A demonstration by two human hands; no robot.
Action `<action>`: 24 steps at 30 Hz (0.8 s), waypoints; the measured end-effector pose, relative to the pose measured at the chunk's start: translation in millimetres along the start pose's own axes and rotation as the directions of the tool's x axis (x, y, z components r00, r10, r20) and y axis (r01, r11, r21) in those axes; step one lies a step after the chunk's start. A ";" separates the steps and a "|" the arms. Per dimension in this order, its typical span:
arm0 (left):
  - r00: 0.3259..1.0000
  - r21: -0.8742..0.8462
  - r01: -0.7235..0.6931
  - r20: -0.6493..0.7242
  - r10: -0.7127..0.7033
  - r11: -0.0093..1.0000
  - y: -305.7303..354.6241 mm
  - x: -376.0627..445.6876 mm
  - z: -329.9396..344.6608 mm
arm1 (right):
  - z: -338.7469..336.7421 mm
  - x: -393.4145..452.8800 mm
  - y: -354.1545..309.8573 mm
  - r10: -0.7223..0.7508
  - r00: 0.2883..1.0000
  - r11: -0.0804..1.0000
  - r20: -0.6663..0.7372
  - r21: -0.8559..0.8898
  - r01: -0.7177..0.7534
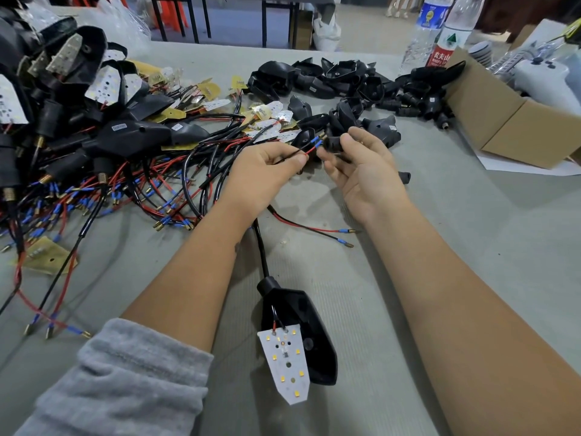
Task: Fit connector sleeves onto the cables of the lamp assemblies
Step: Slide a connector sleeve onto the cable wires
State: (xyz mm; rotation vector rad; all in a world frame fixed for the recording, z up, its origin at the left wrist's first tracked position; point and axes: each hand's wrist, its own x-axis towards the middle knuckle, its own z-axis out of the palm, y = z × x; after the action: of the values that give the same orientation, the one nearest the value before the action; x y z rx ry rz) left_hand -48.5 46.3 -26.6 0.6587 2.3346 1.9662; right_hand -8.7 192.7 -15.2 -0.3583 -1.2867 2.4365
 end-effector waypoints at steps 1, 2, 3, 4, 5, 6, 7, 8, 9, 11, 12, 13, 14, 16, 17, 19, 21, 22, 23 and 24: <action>1.000 -0.007 -0.010 -0.004 0.010 1.000 -0.1 -0.1 0.0 | 0.9 -1.0 0.8 -0.011 1.000 0.999 0.018 -0.048 0.012; 1.000 -0.011 -0.018 -0.009 0.018 1.000 -0.1 0.0 0.1 | 1.9 -2.0 1.8 -0.021 0.999 0.996 0.036 -0.091 0.024; 1.000 -0.013 -0.022 -0.012 0.022 1.000 0.1 0.0 0.3 | 3.0 -2.8 2.6 -0.028 0.999 0.993 0.046 -0.116 0.033; 1.000 -0.013 -0.024 -0.013 0.024 1.000 0.3 -0.1 0.1 | 3.9 -3.4 3.0 -0.031 0.998 0.992 0.045 -0.119 0.036; 1.000 -0.009 -0.021 -0.011 0.021 1.000 0.3 -0.1 0.1 | 4.4 -3.3 3.0 -0.031 0.999 0.994 0.031 -0.101 0.034; 1.000 0.000 -0.014 -0.007 0.014 1.000 0.3 -0.1 0.2 | 3.9 -2.6 2.3 -0.028 1.000 0.997 0.006 -0.067 0.028; 1.000 0.014 -0.004 0.000 0.004 1.000 0.4 0.0 0.4 | 3.2 -1.5 1.4 -0.023 0.999 0.999 -0.023 -0.024 0.022; 1.000 0.027 0.007 0.009 -0.007 1.000 0.7 -0.1 0.8 | 2.1 -0.2 0.3 -0.018 0.999 1.000 -0.046 0.020 0.019; 1.000 0.037 0.019 0.019 -0.019 0.999 0.8 -0.4 1.5 | 1.2 0.5 -0.6 -0.015 0.998 0.999 -0.060 0.049 0.018; 0.999 0.048 0.033 0.034 -0.035 0.998 1.6 -1.0 2.1 | 0.1 1.1 -1.4 -0.016 0.998 0.999 -0.059 0.044 0.019; 0.999 0.051 0.035 0.037 -0.036 0.998 2.3 -1.6 1.8 | 0.2 0.6 -1.1 -0.019 0.999 0.999 -0.050 0.024 0.021; 0.999 0.052 0.033 0.035 -0.035 0.998 2.9 -2.2 1.5 | 0.2 0.1 -0.9 -0.023 0.999 1.000 -0.039 0.001 0.023; 0.999 0.051 0.031 0.030 -0.033 0.998 3.5 -2.7 0.9 | 0.2 -0.4 -0.6 -0.026 0.999 0.999 -0.028 -0.023 0.025; 1.000 0.032 0.028 0.012 -0.028 0.999 3.6 -3.1 -0.2 | 0.4 -1.8 -0.6 -0.023 1.000 0.998 -0.008 -0.055 0.023; 1.000 0.018 0.028 0.002 -0.029 0.999 3.8 -3.1 -0.6 | 0.6 -2.4 -0.6 -0.019 1.000 0.998 0.000 -0.063 0.019; 0.999 0.009 0.031 -0.009 -0.031 0.999 4.1 -3.4 -0.8 | 0.2 -2.8 -1.0 -0.013 1.000 0.998 0.010 -0.068 0.014; 1.000 0.010 0.029 -0.004 -0.029 1.000 3.8 -3.3 -1.0 | -0.3 -2.7 -1.3 -0.006 1.000 0.998 0.020 -0.059 0.008; 1.000 0.012 0.028 -0.003 -0.028 1.000 3.7 -3.3 -1.3 | -0.5 -2.8 -1.6 -0.001 1.000 0.999 0.028 -0.050 0.003; 1.000 0.016 0.026 -0.006 -0.026 1.000 3.6 -3.3 -1.3 | -0.5 -2.9 -2.0 0.003 0.999 0.999 0.036 -0.038 -0.002; 1.000 0.017 0.023 -0.011 -0.023 1.000 3.5 -3.2 -1.5 | -0.5 -2.8 -2.1 0.007 0.999 1.000 0.041 -0.026 -0.006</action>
State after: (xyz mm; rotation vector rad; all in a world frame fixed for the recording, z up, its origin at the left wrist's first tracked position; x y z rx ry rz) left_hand -44.9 44.2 -23.7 0.6214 2.3570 1.9471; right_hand -5.5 193.0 -13.6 -0.3208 -1.3378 2.4463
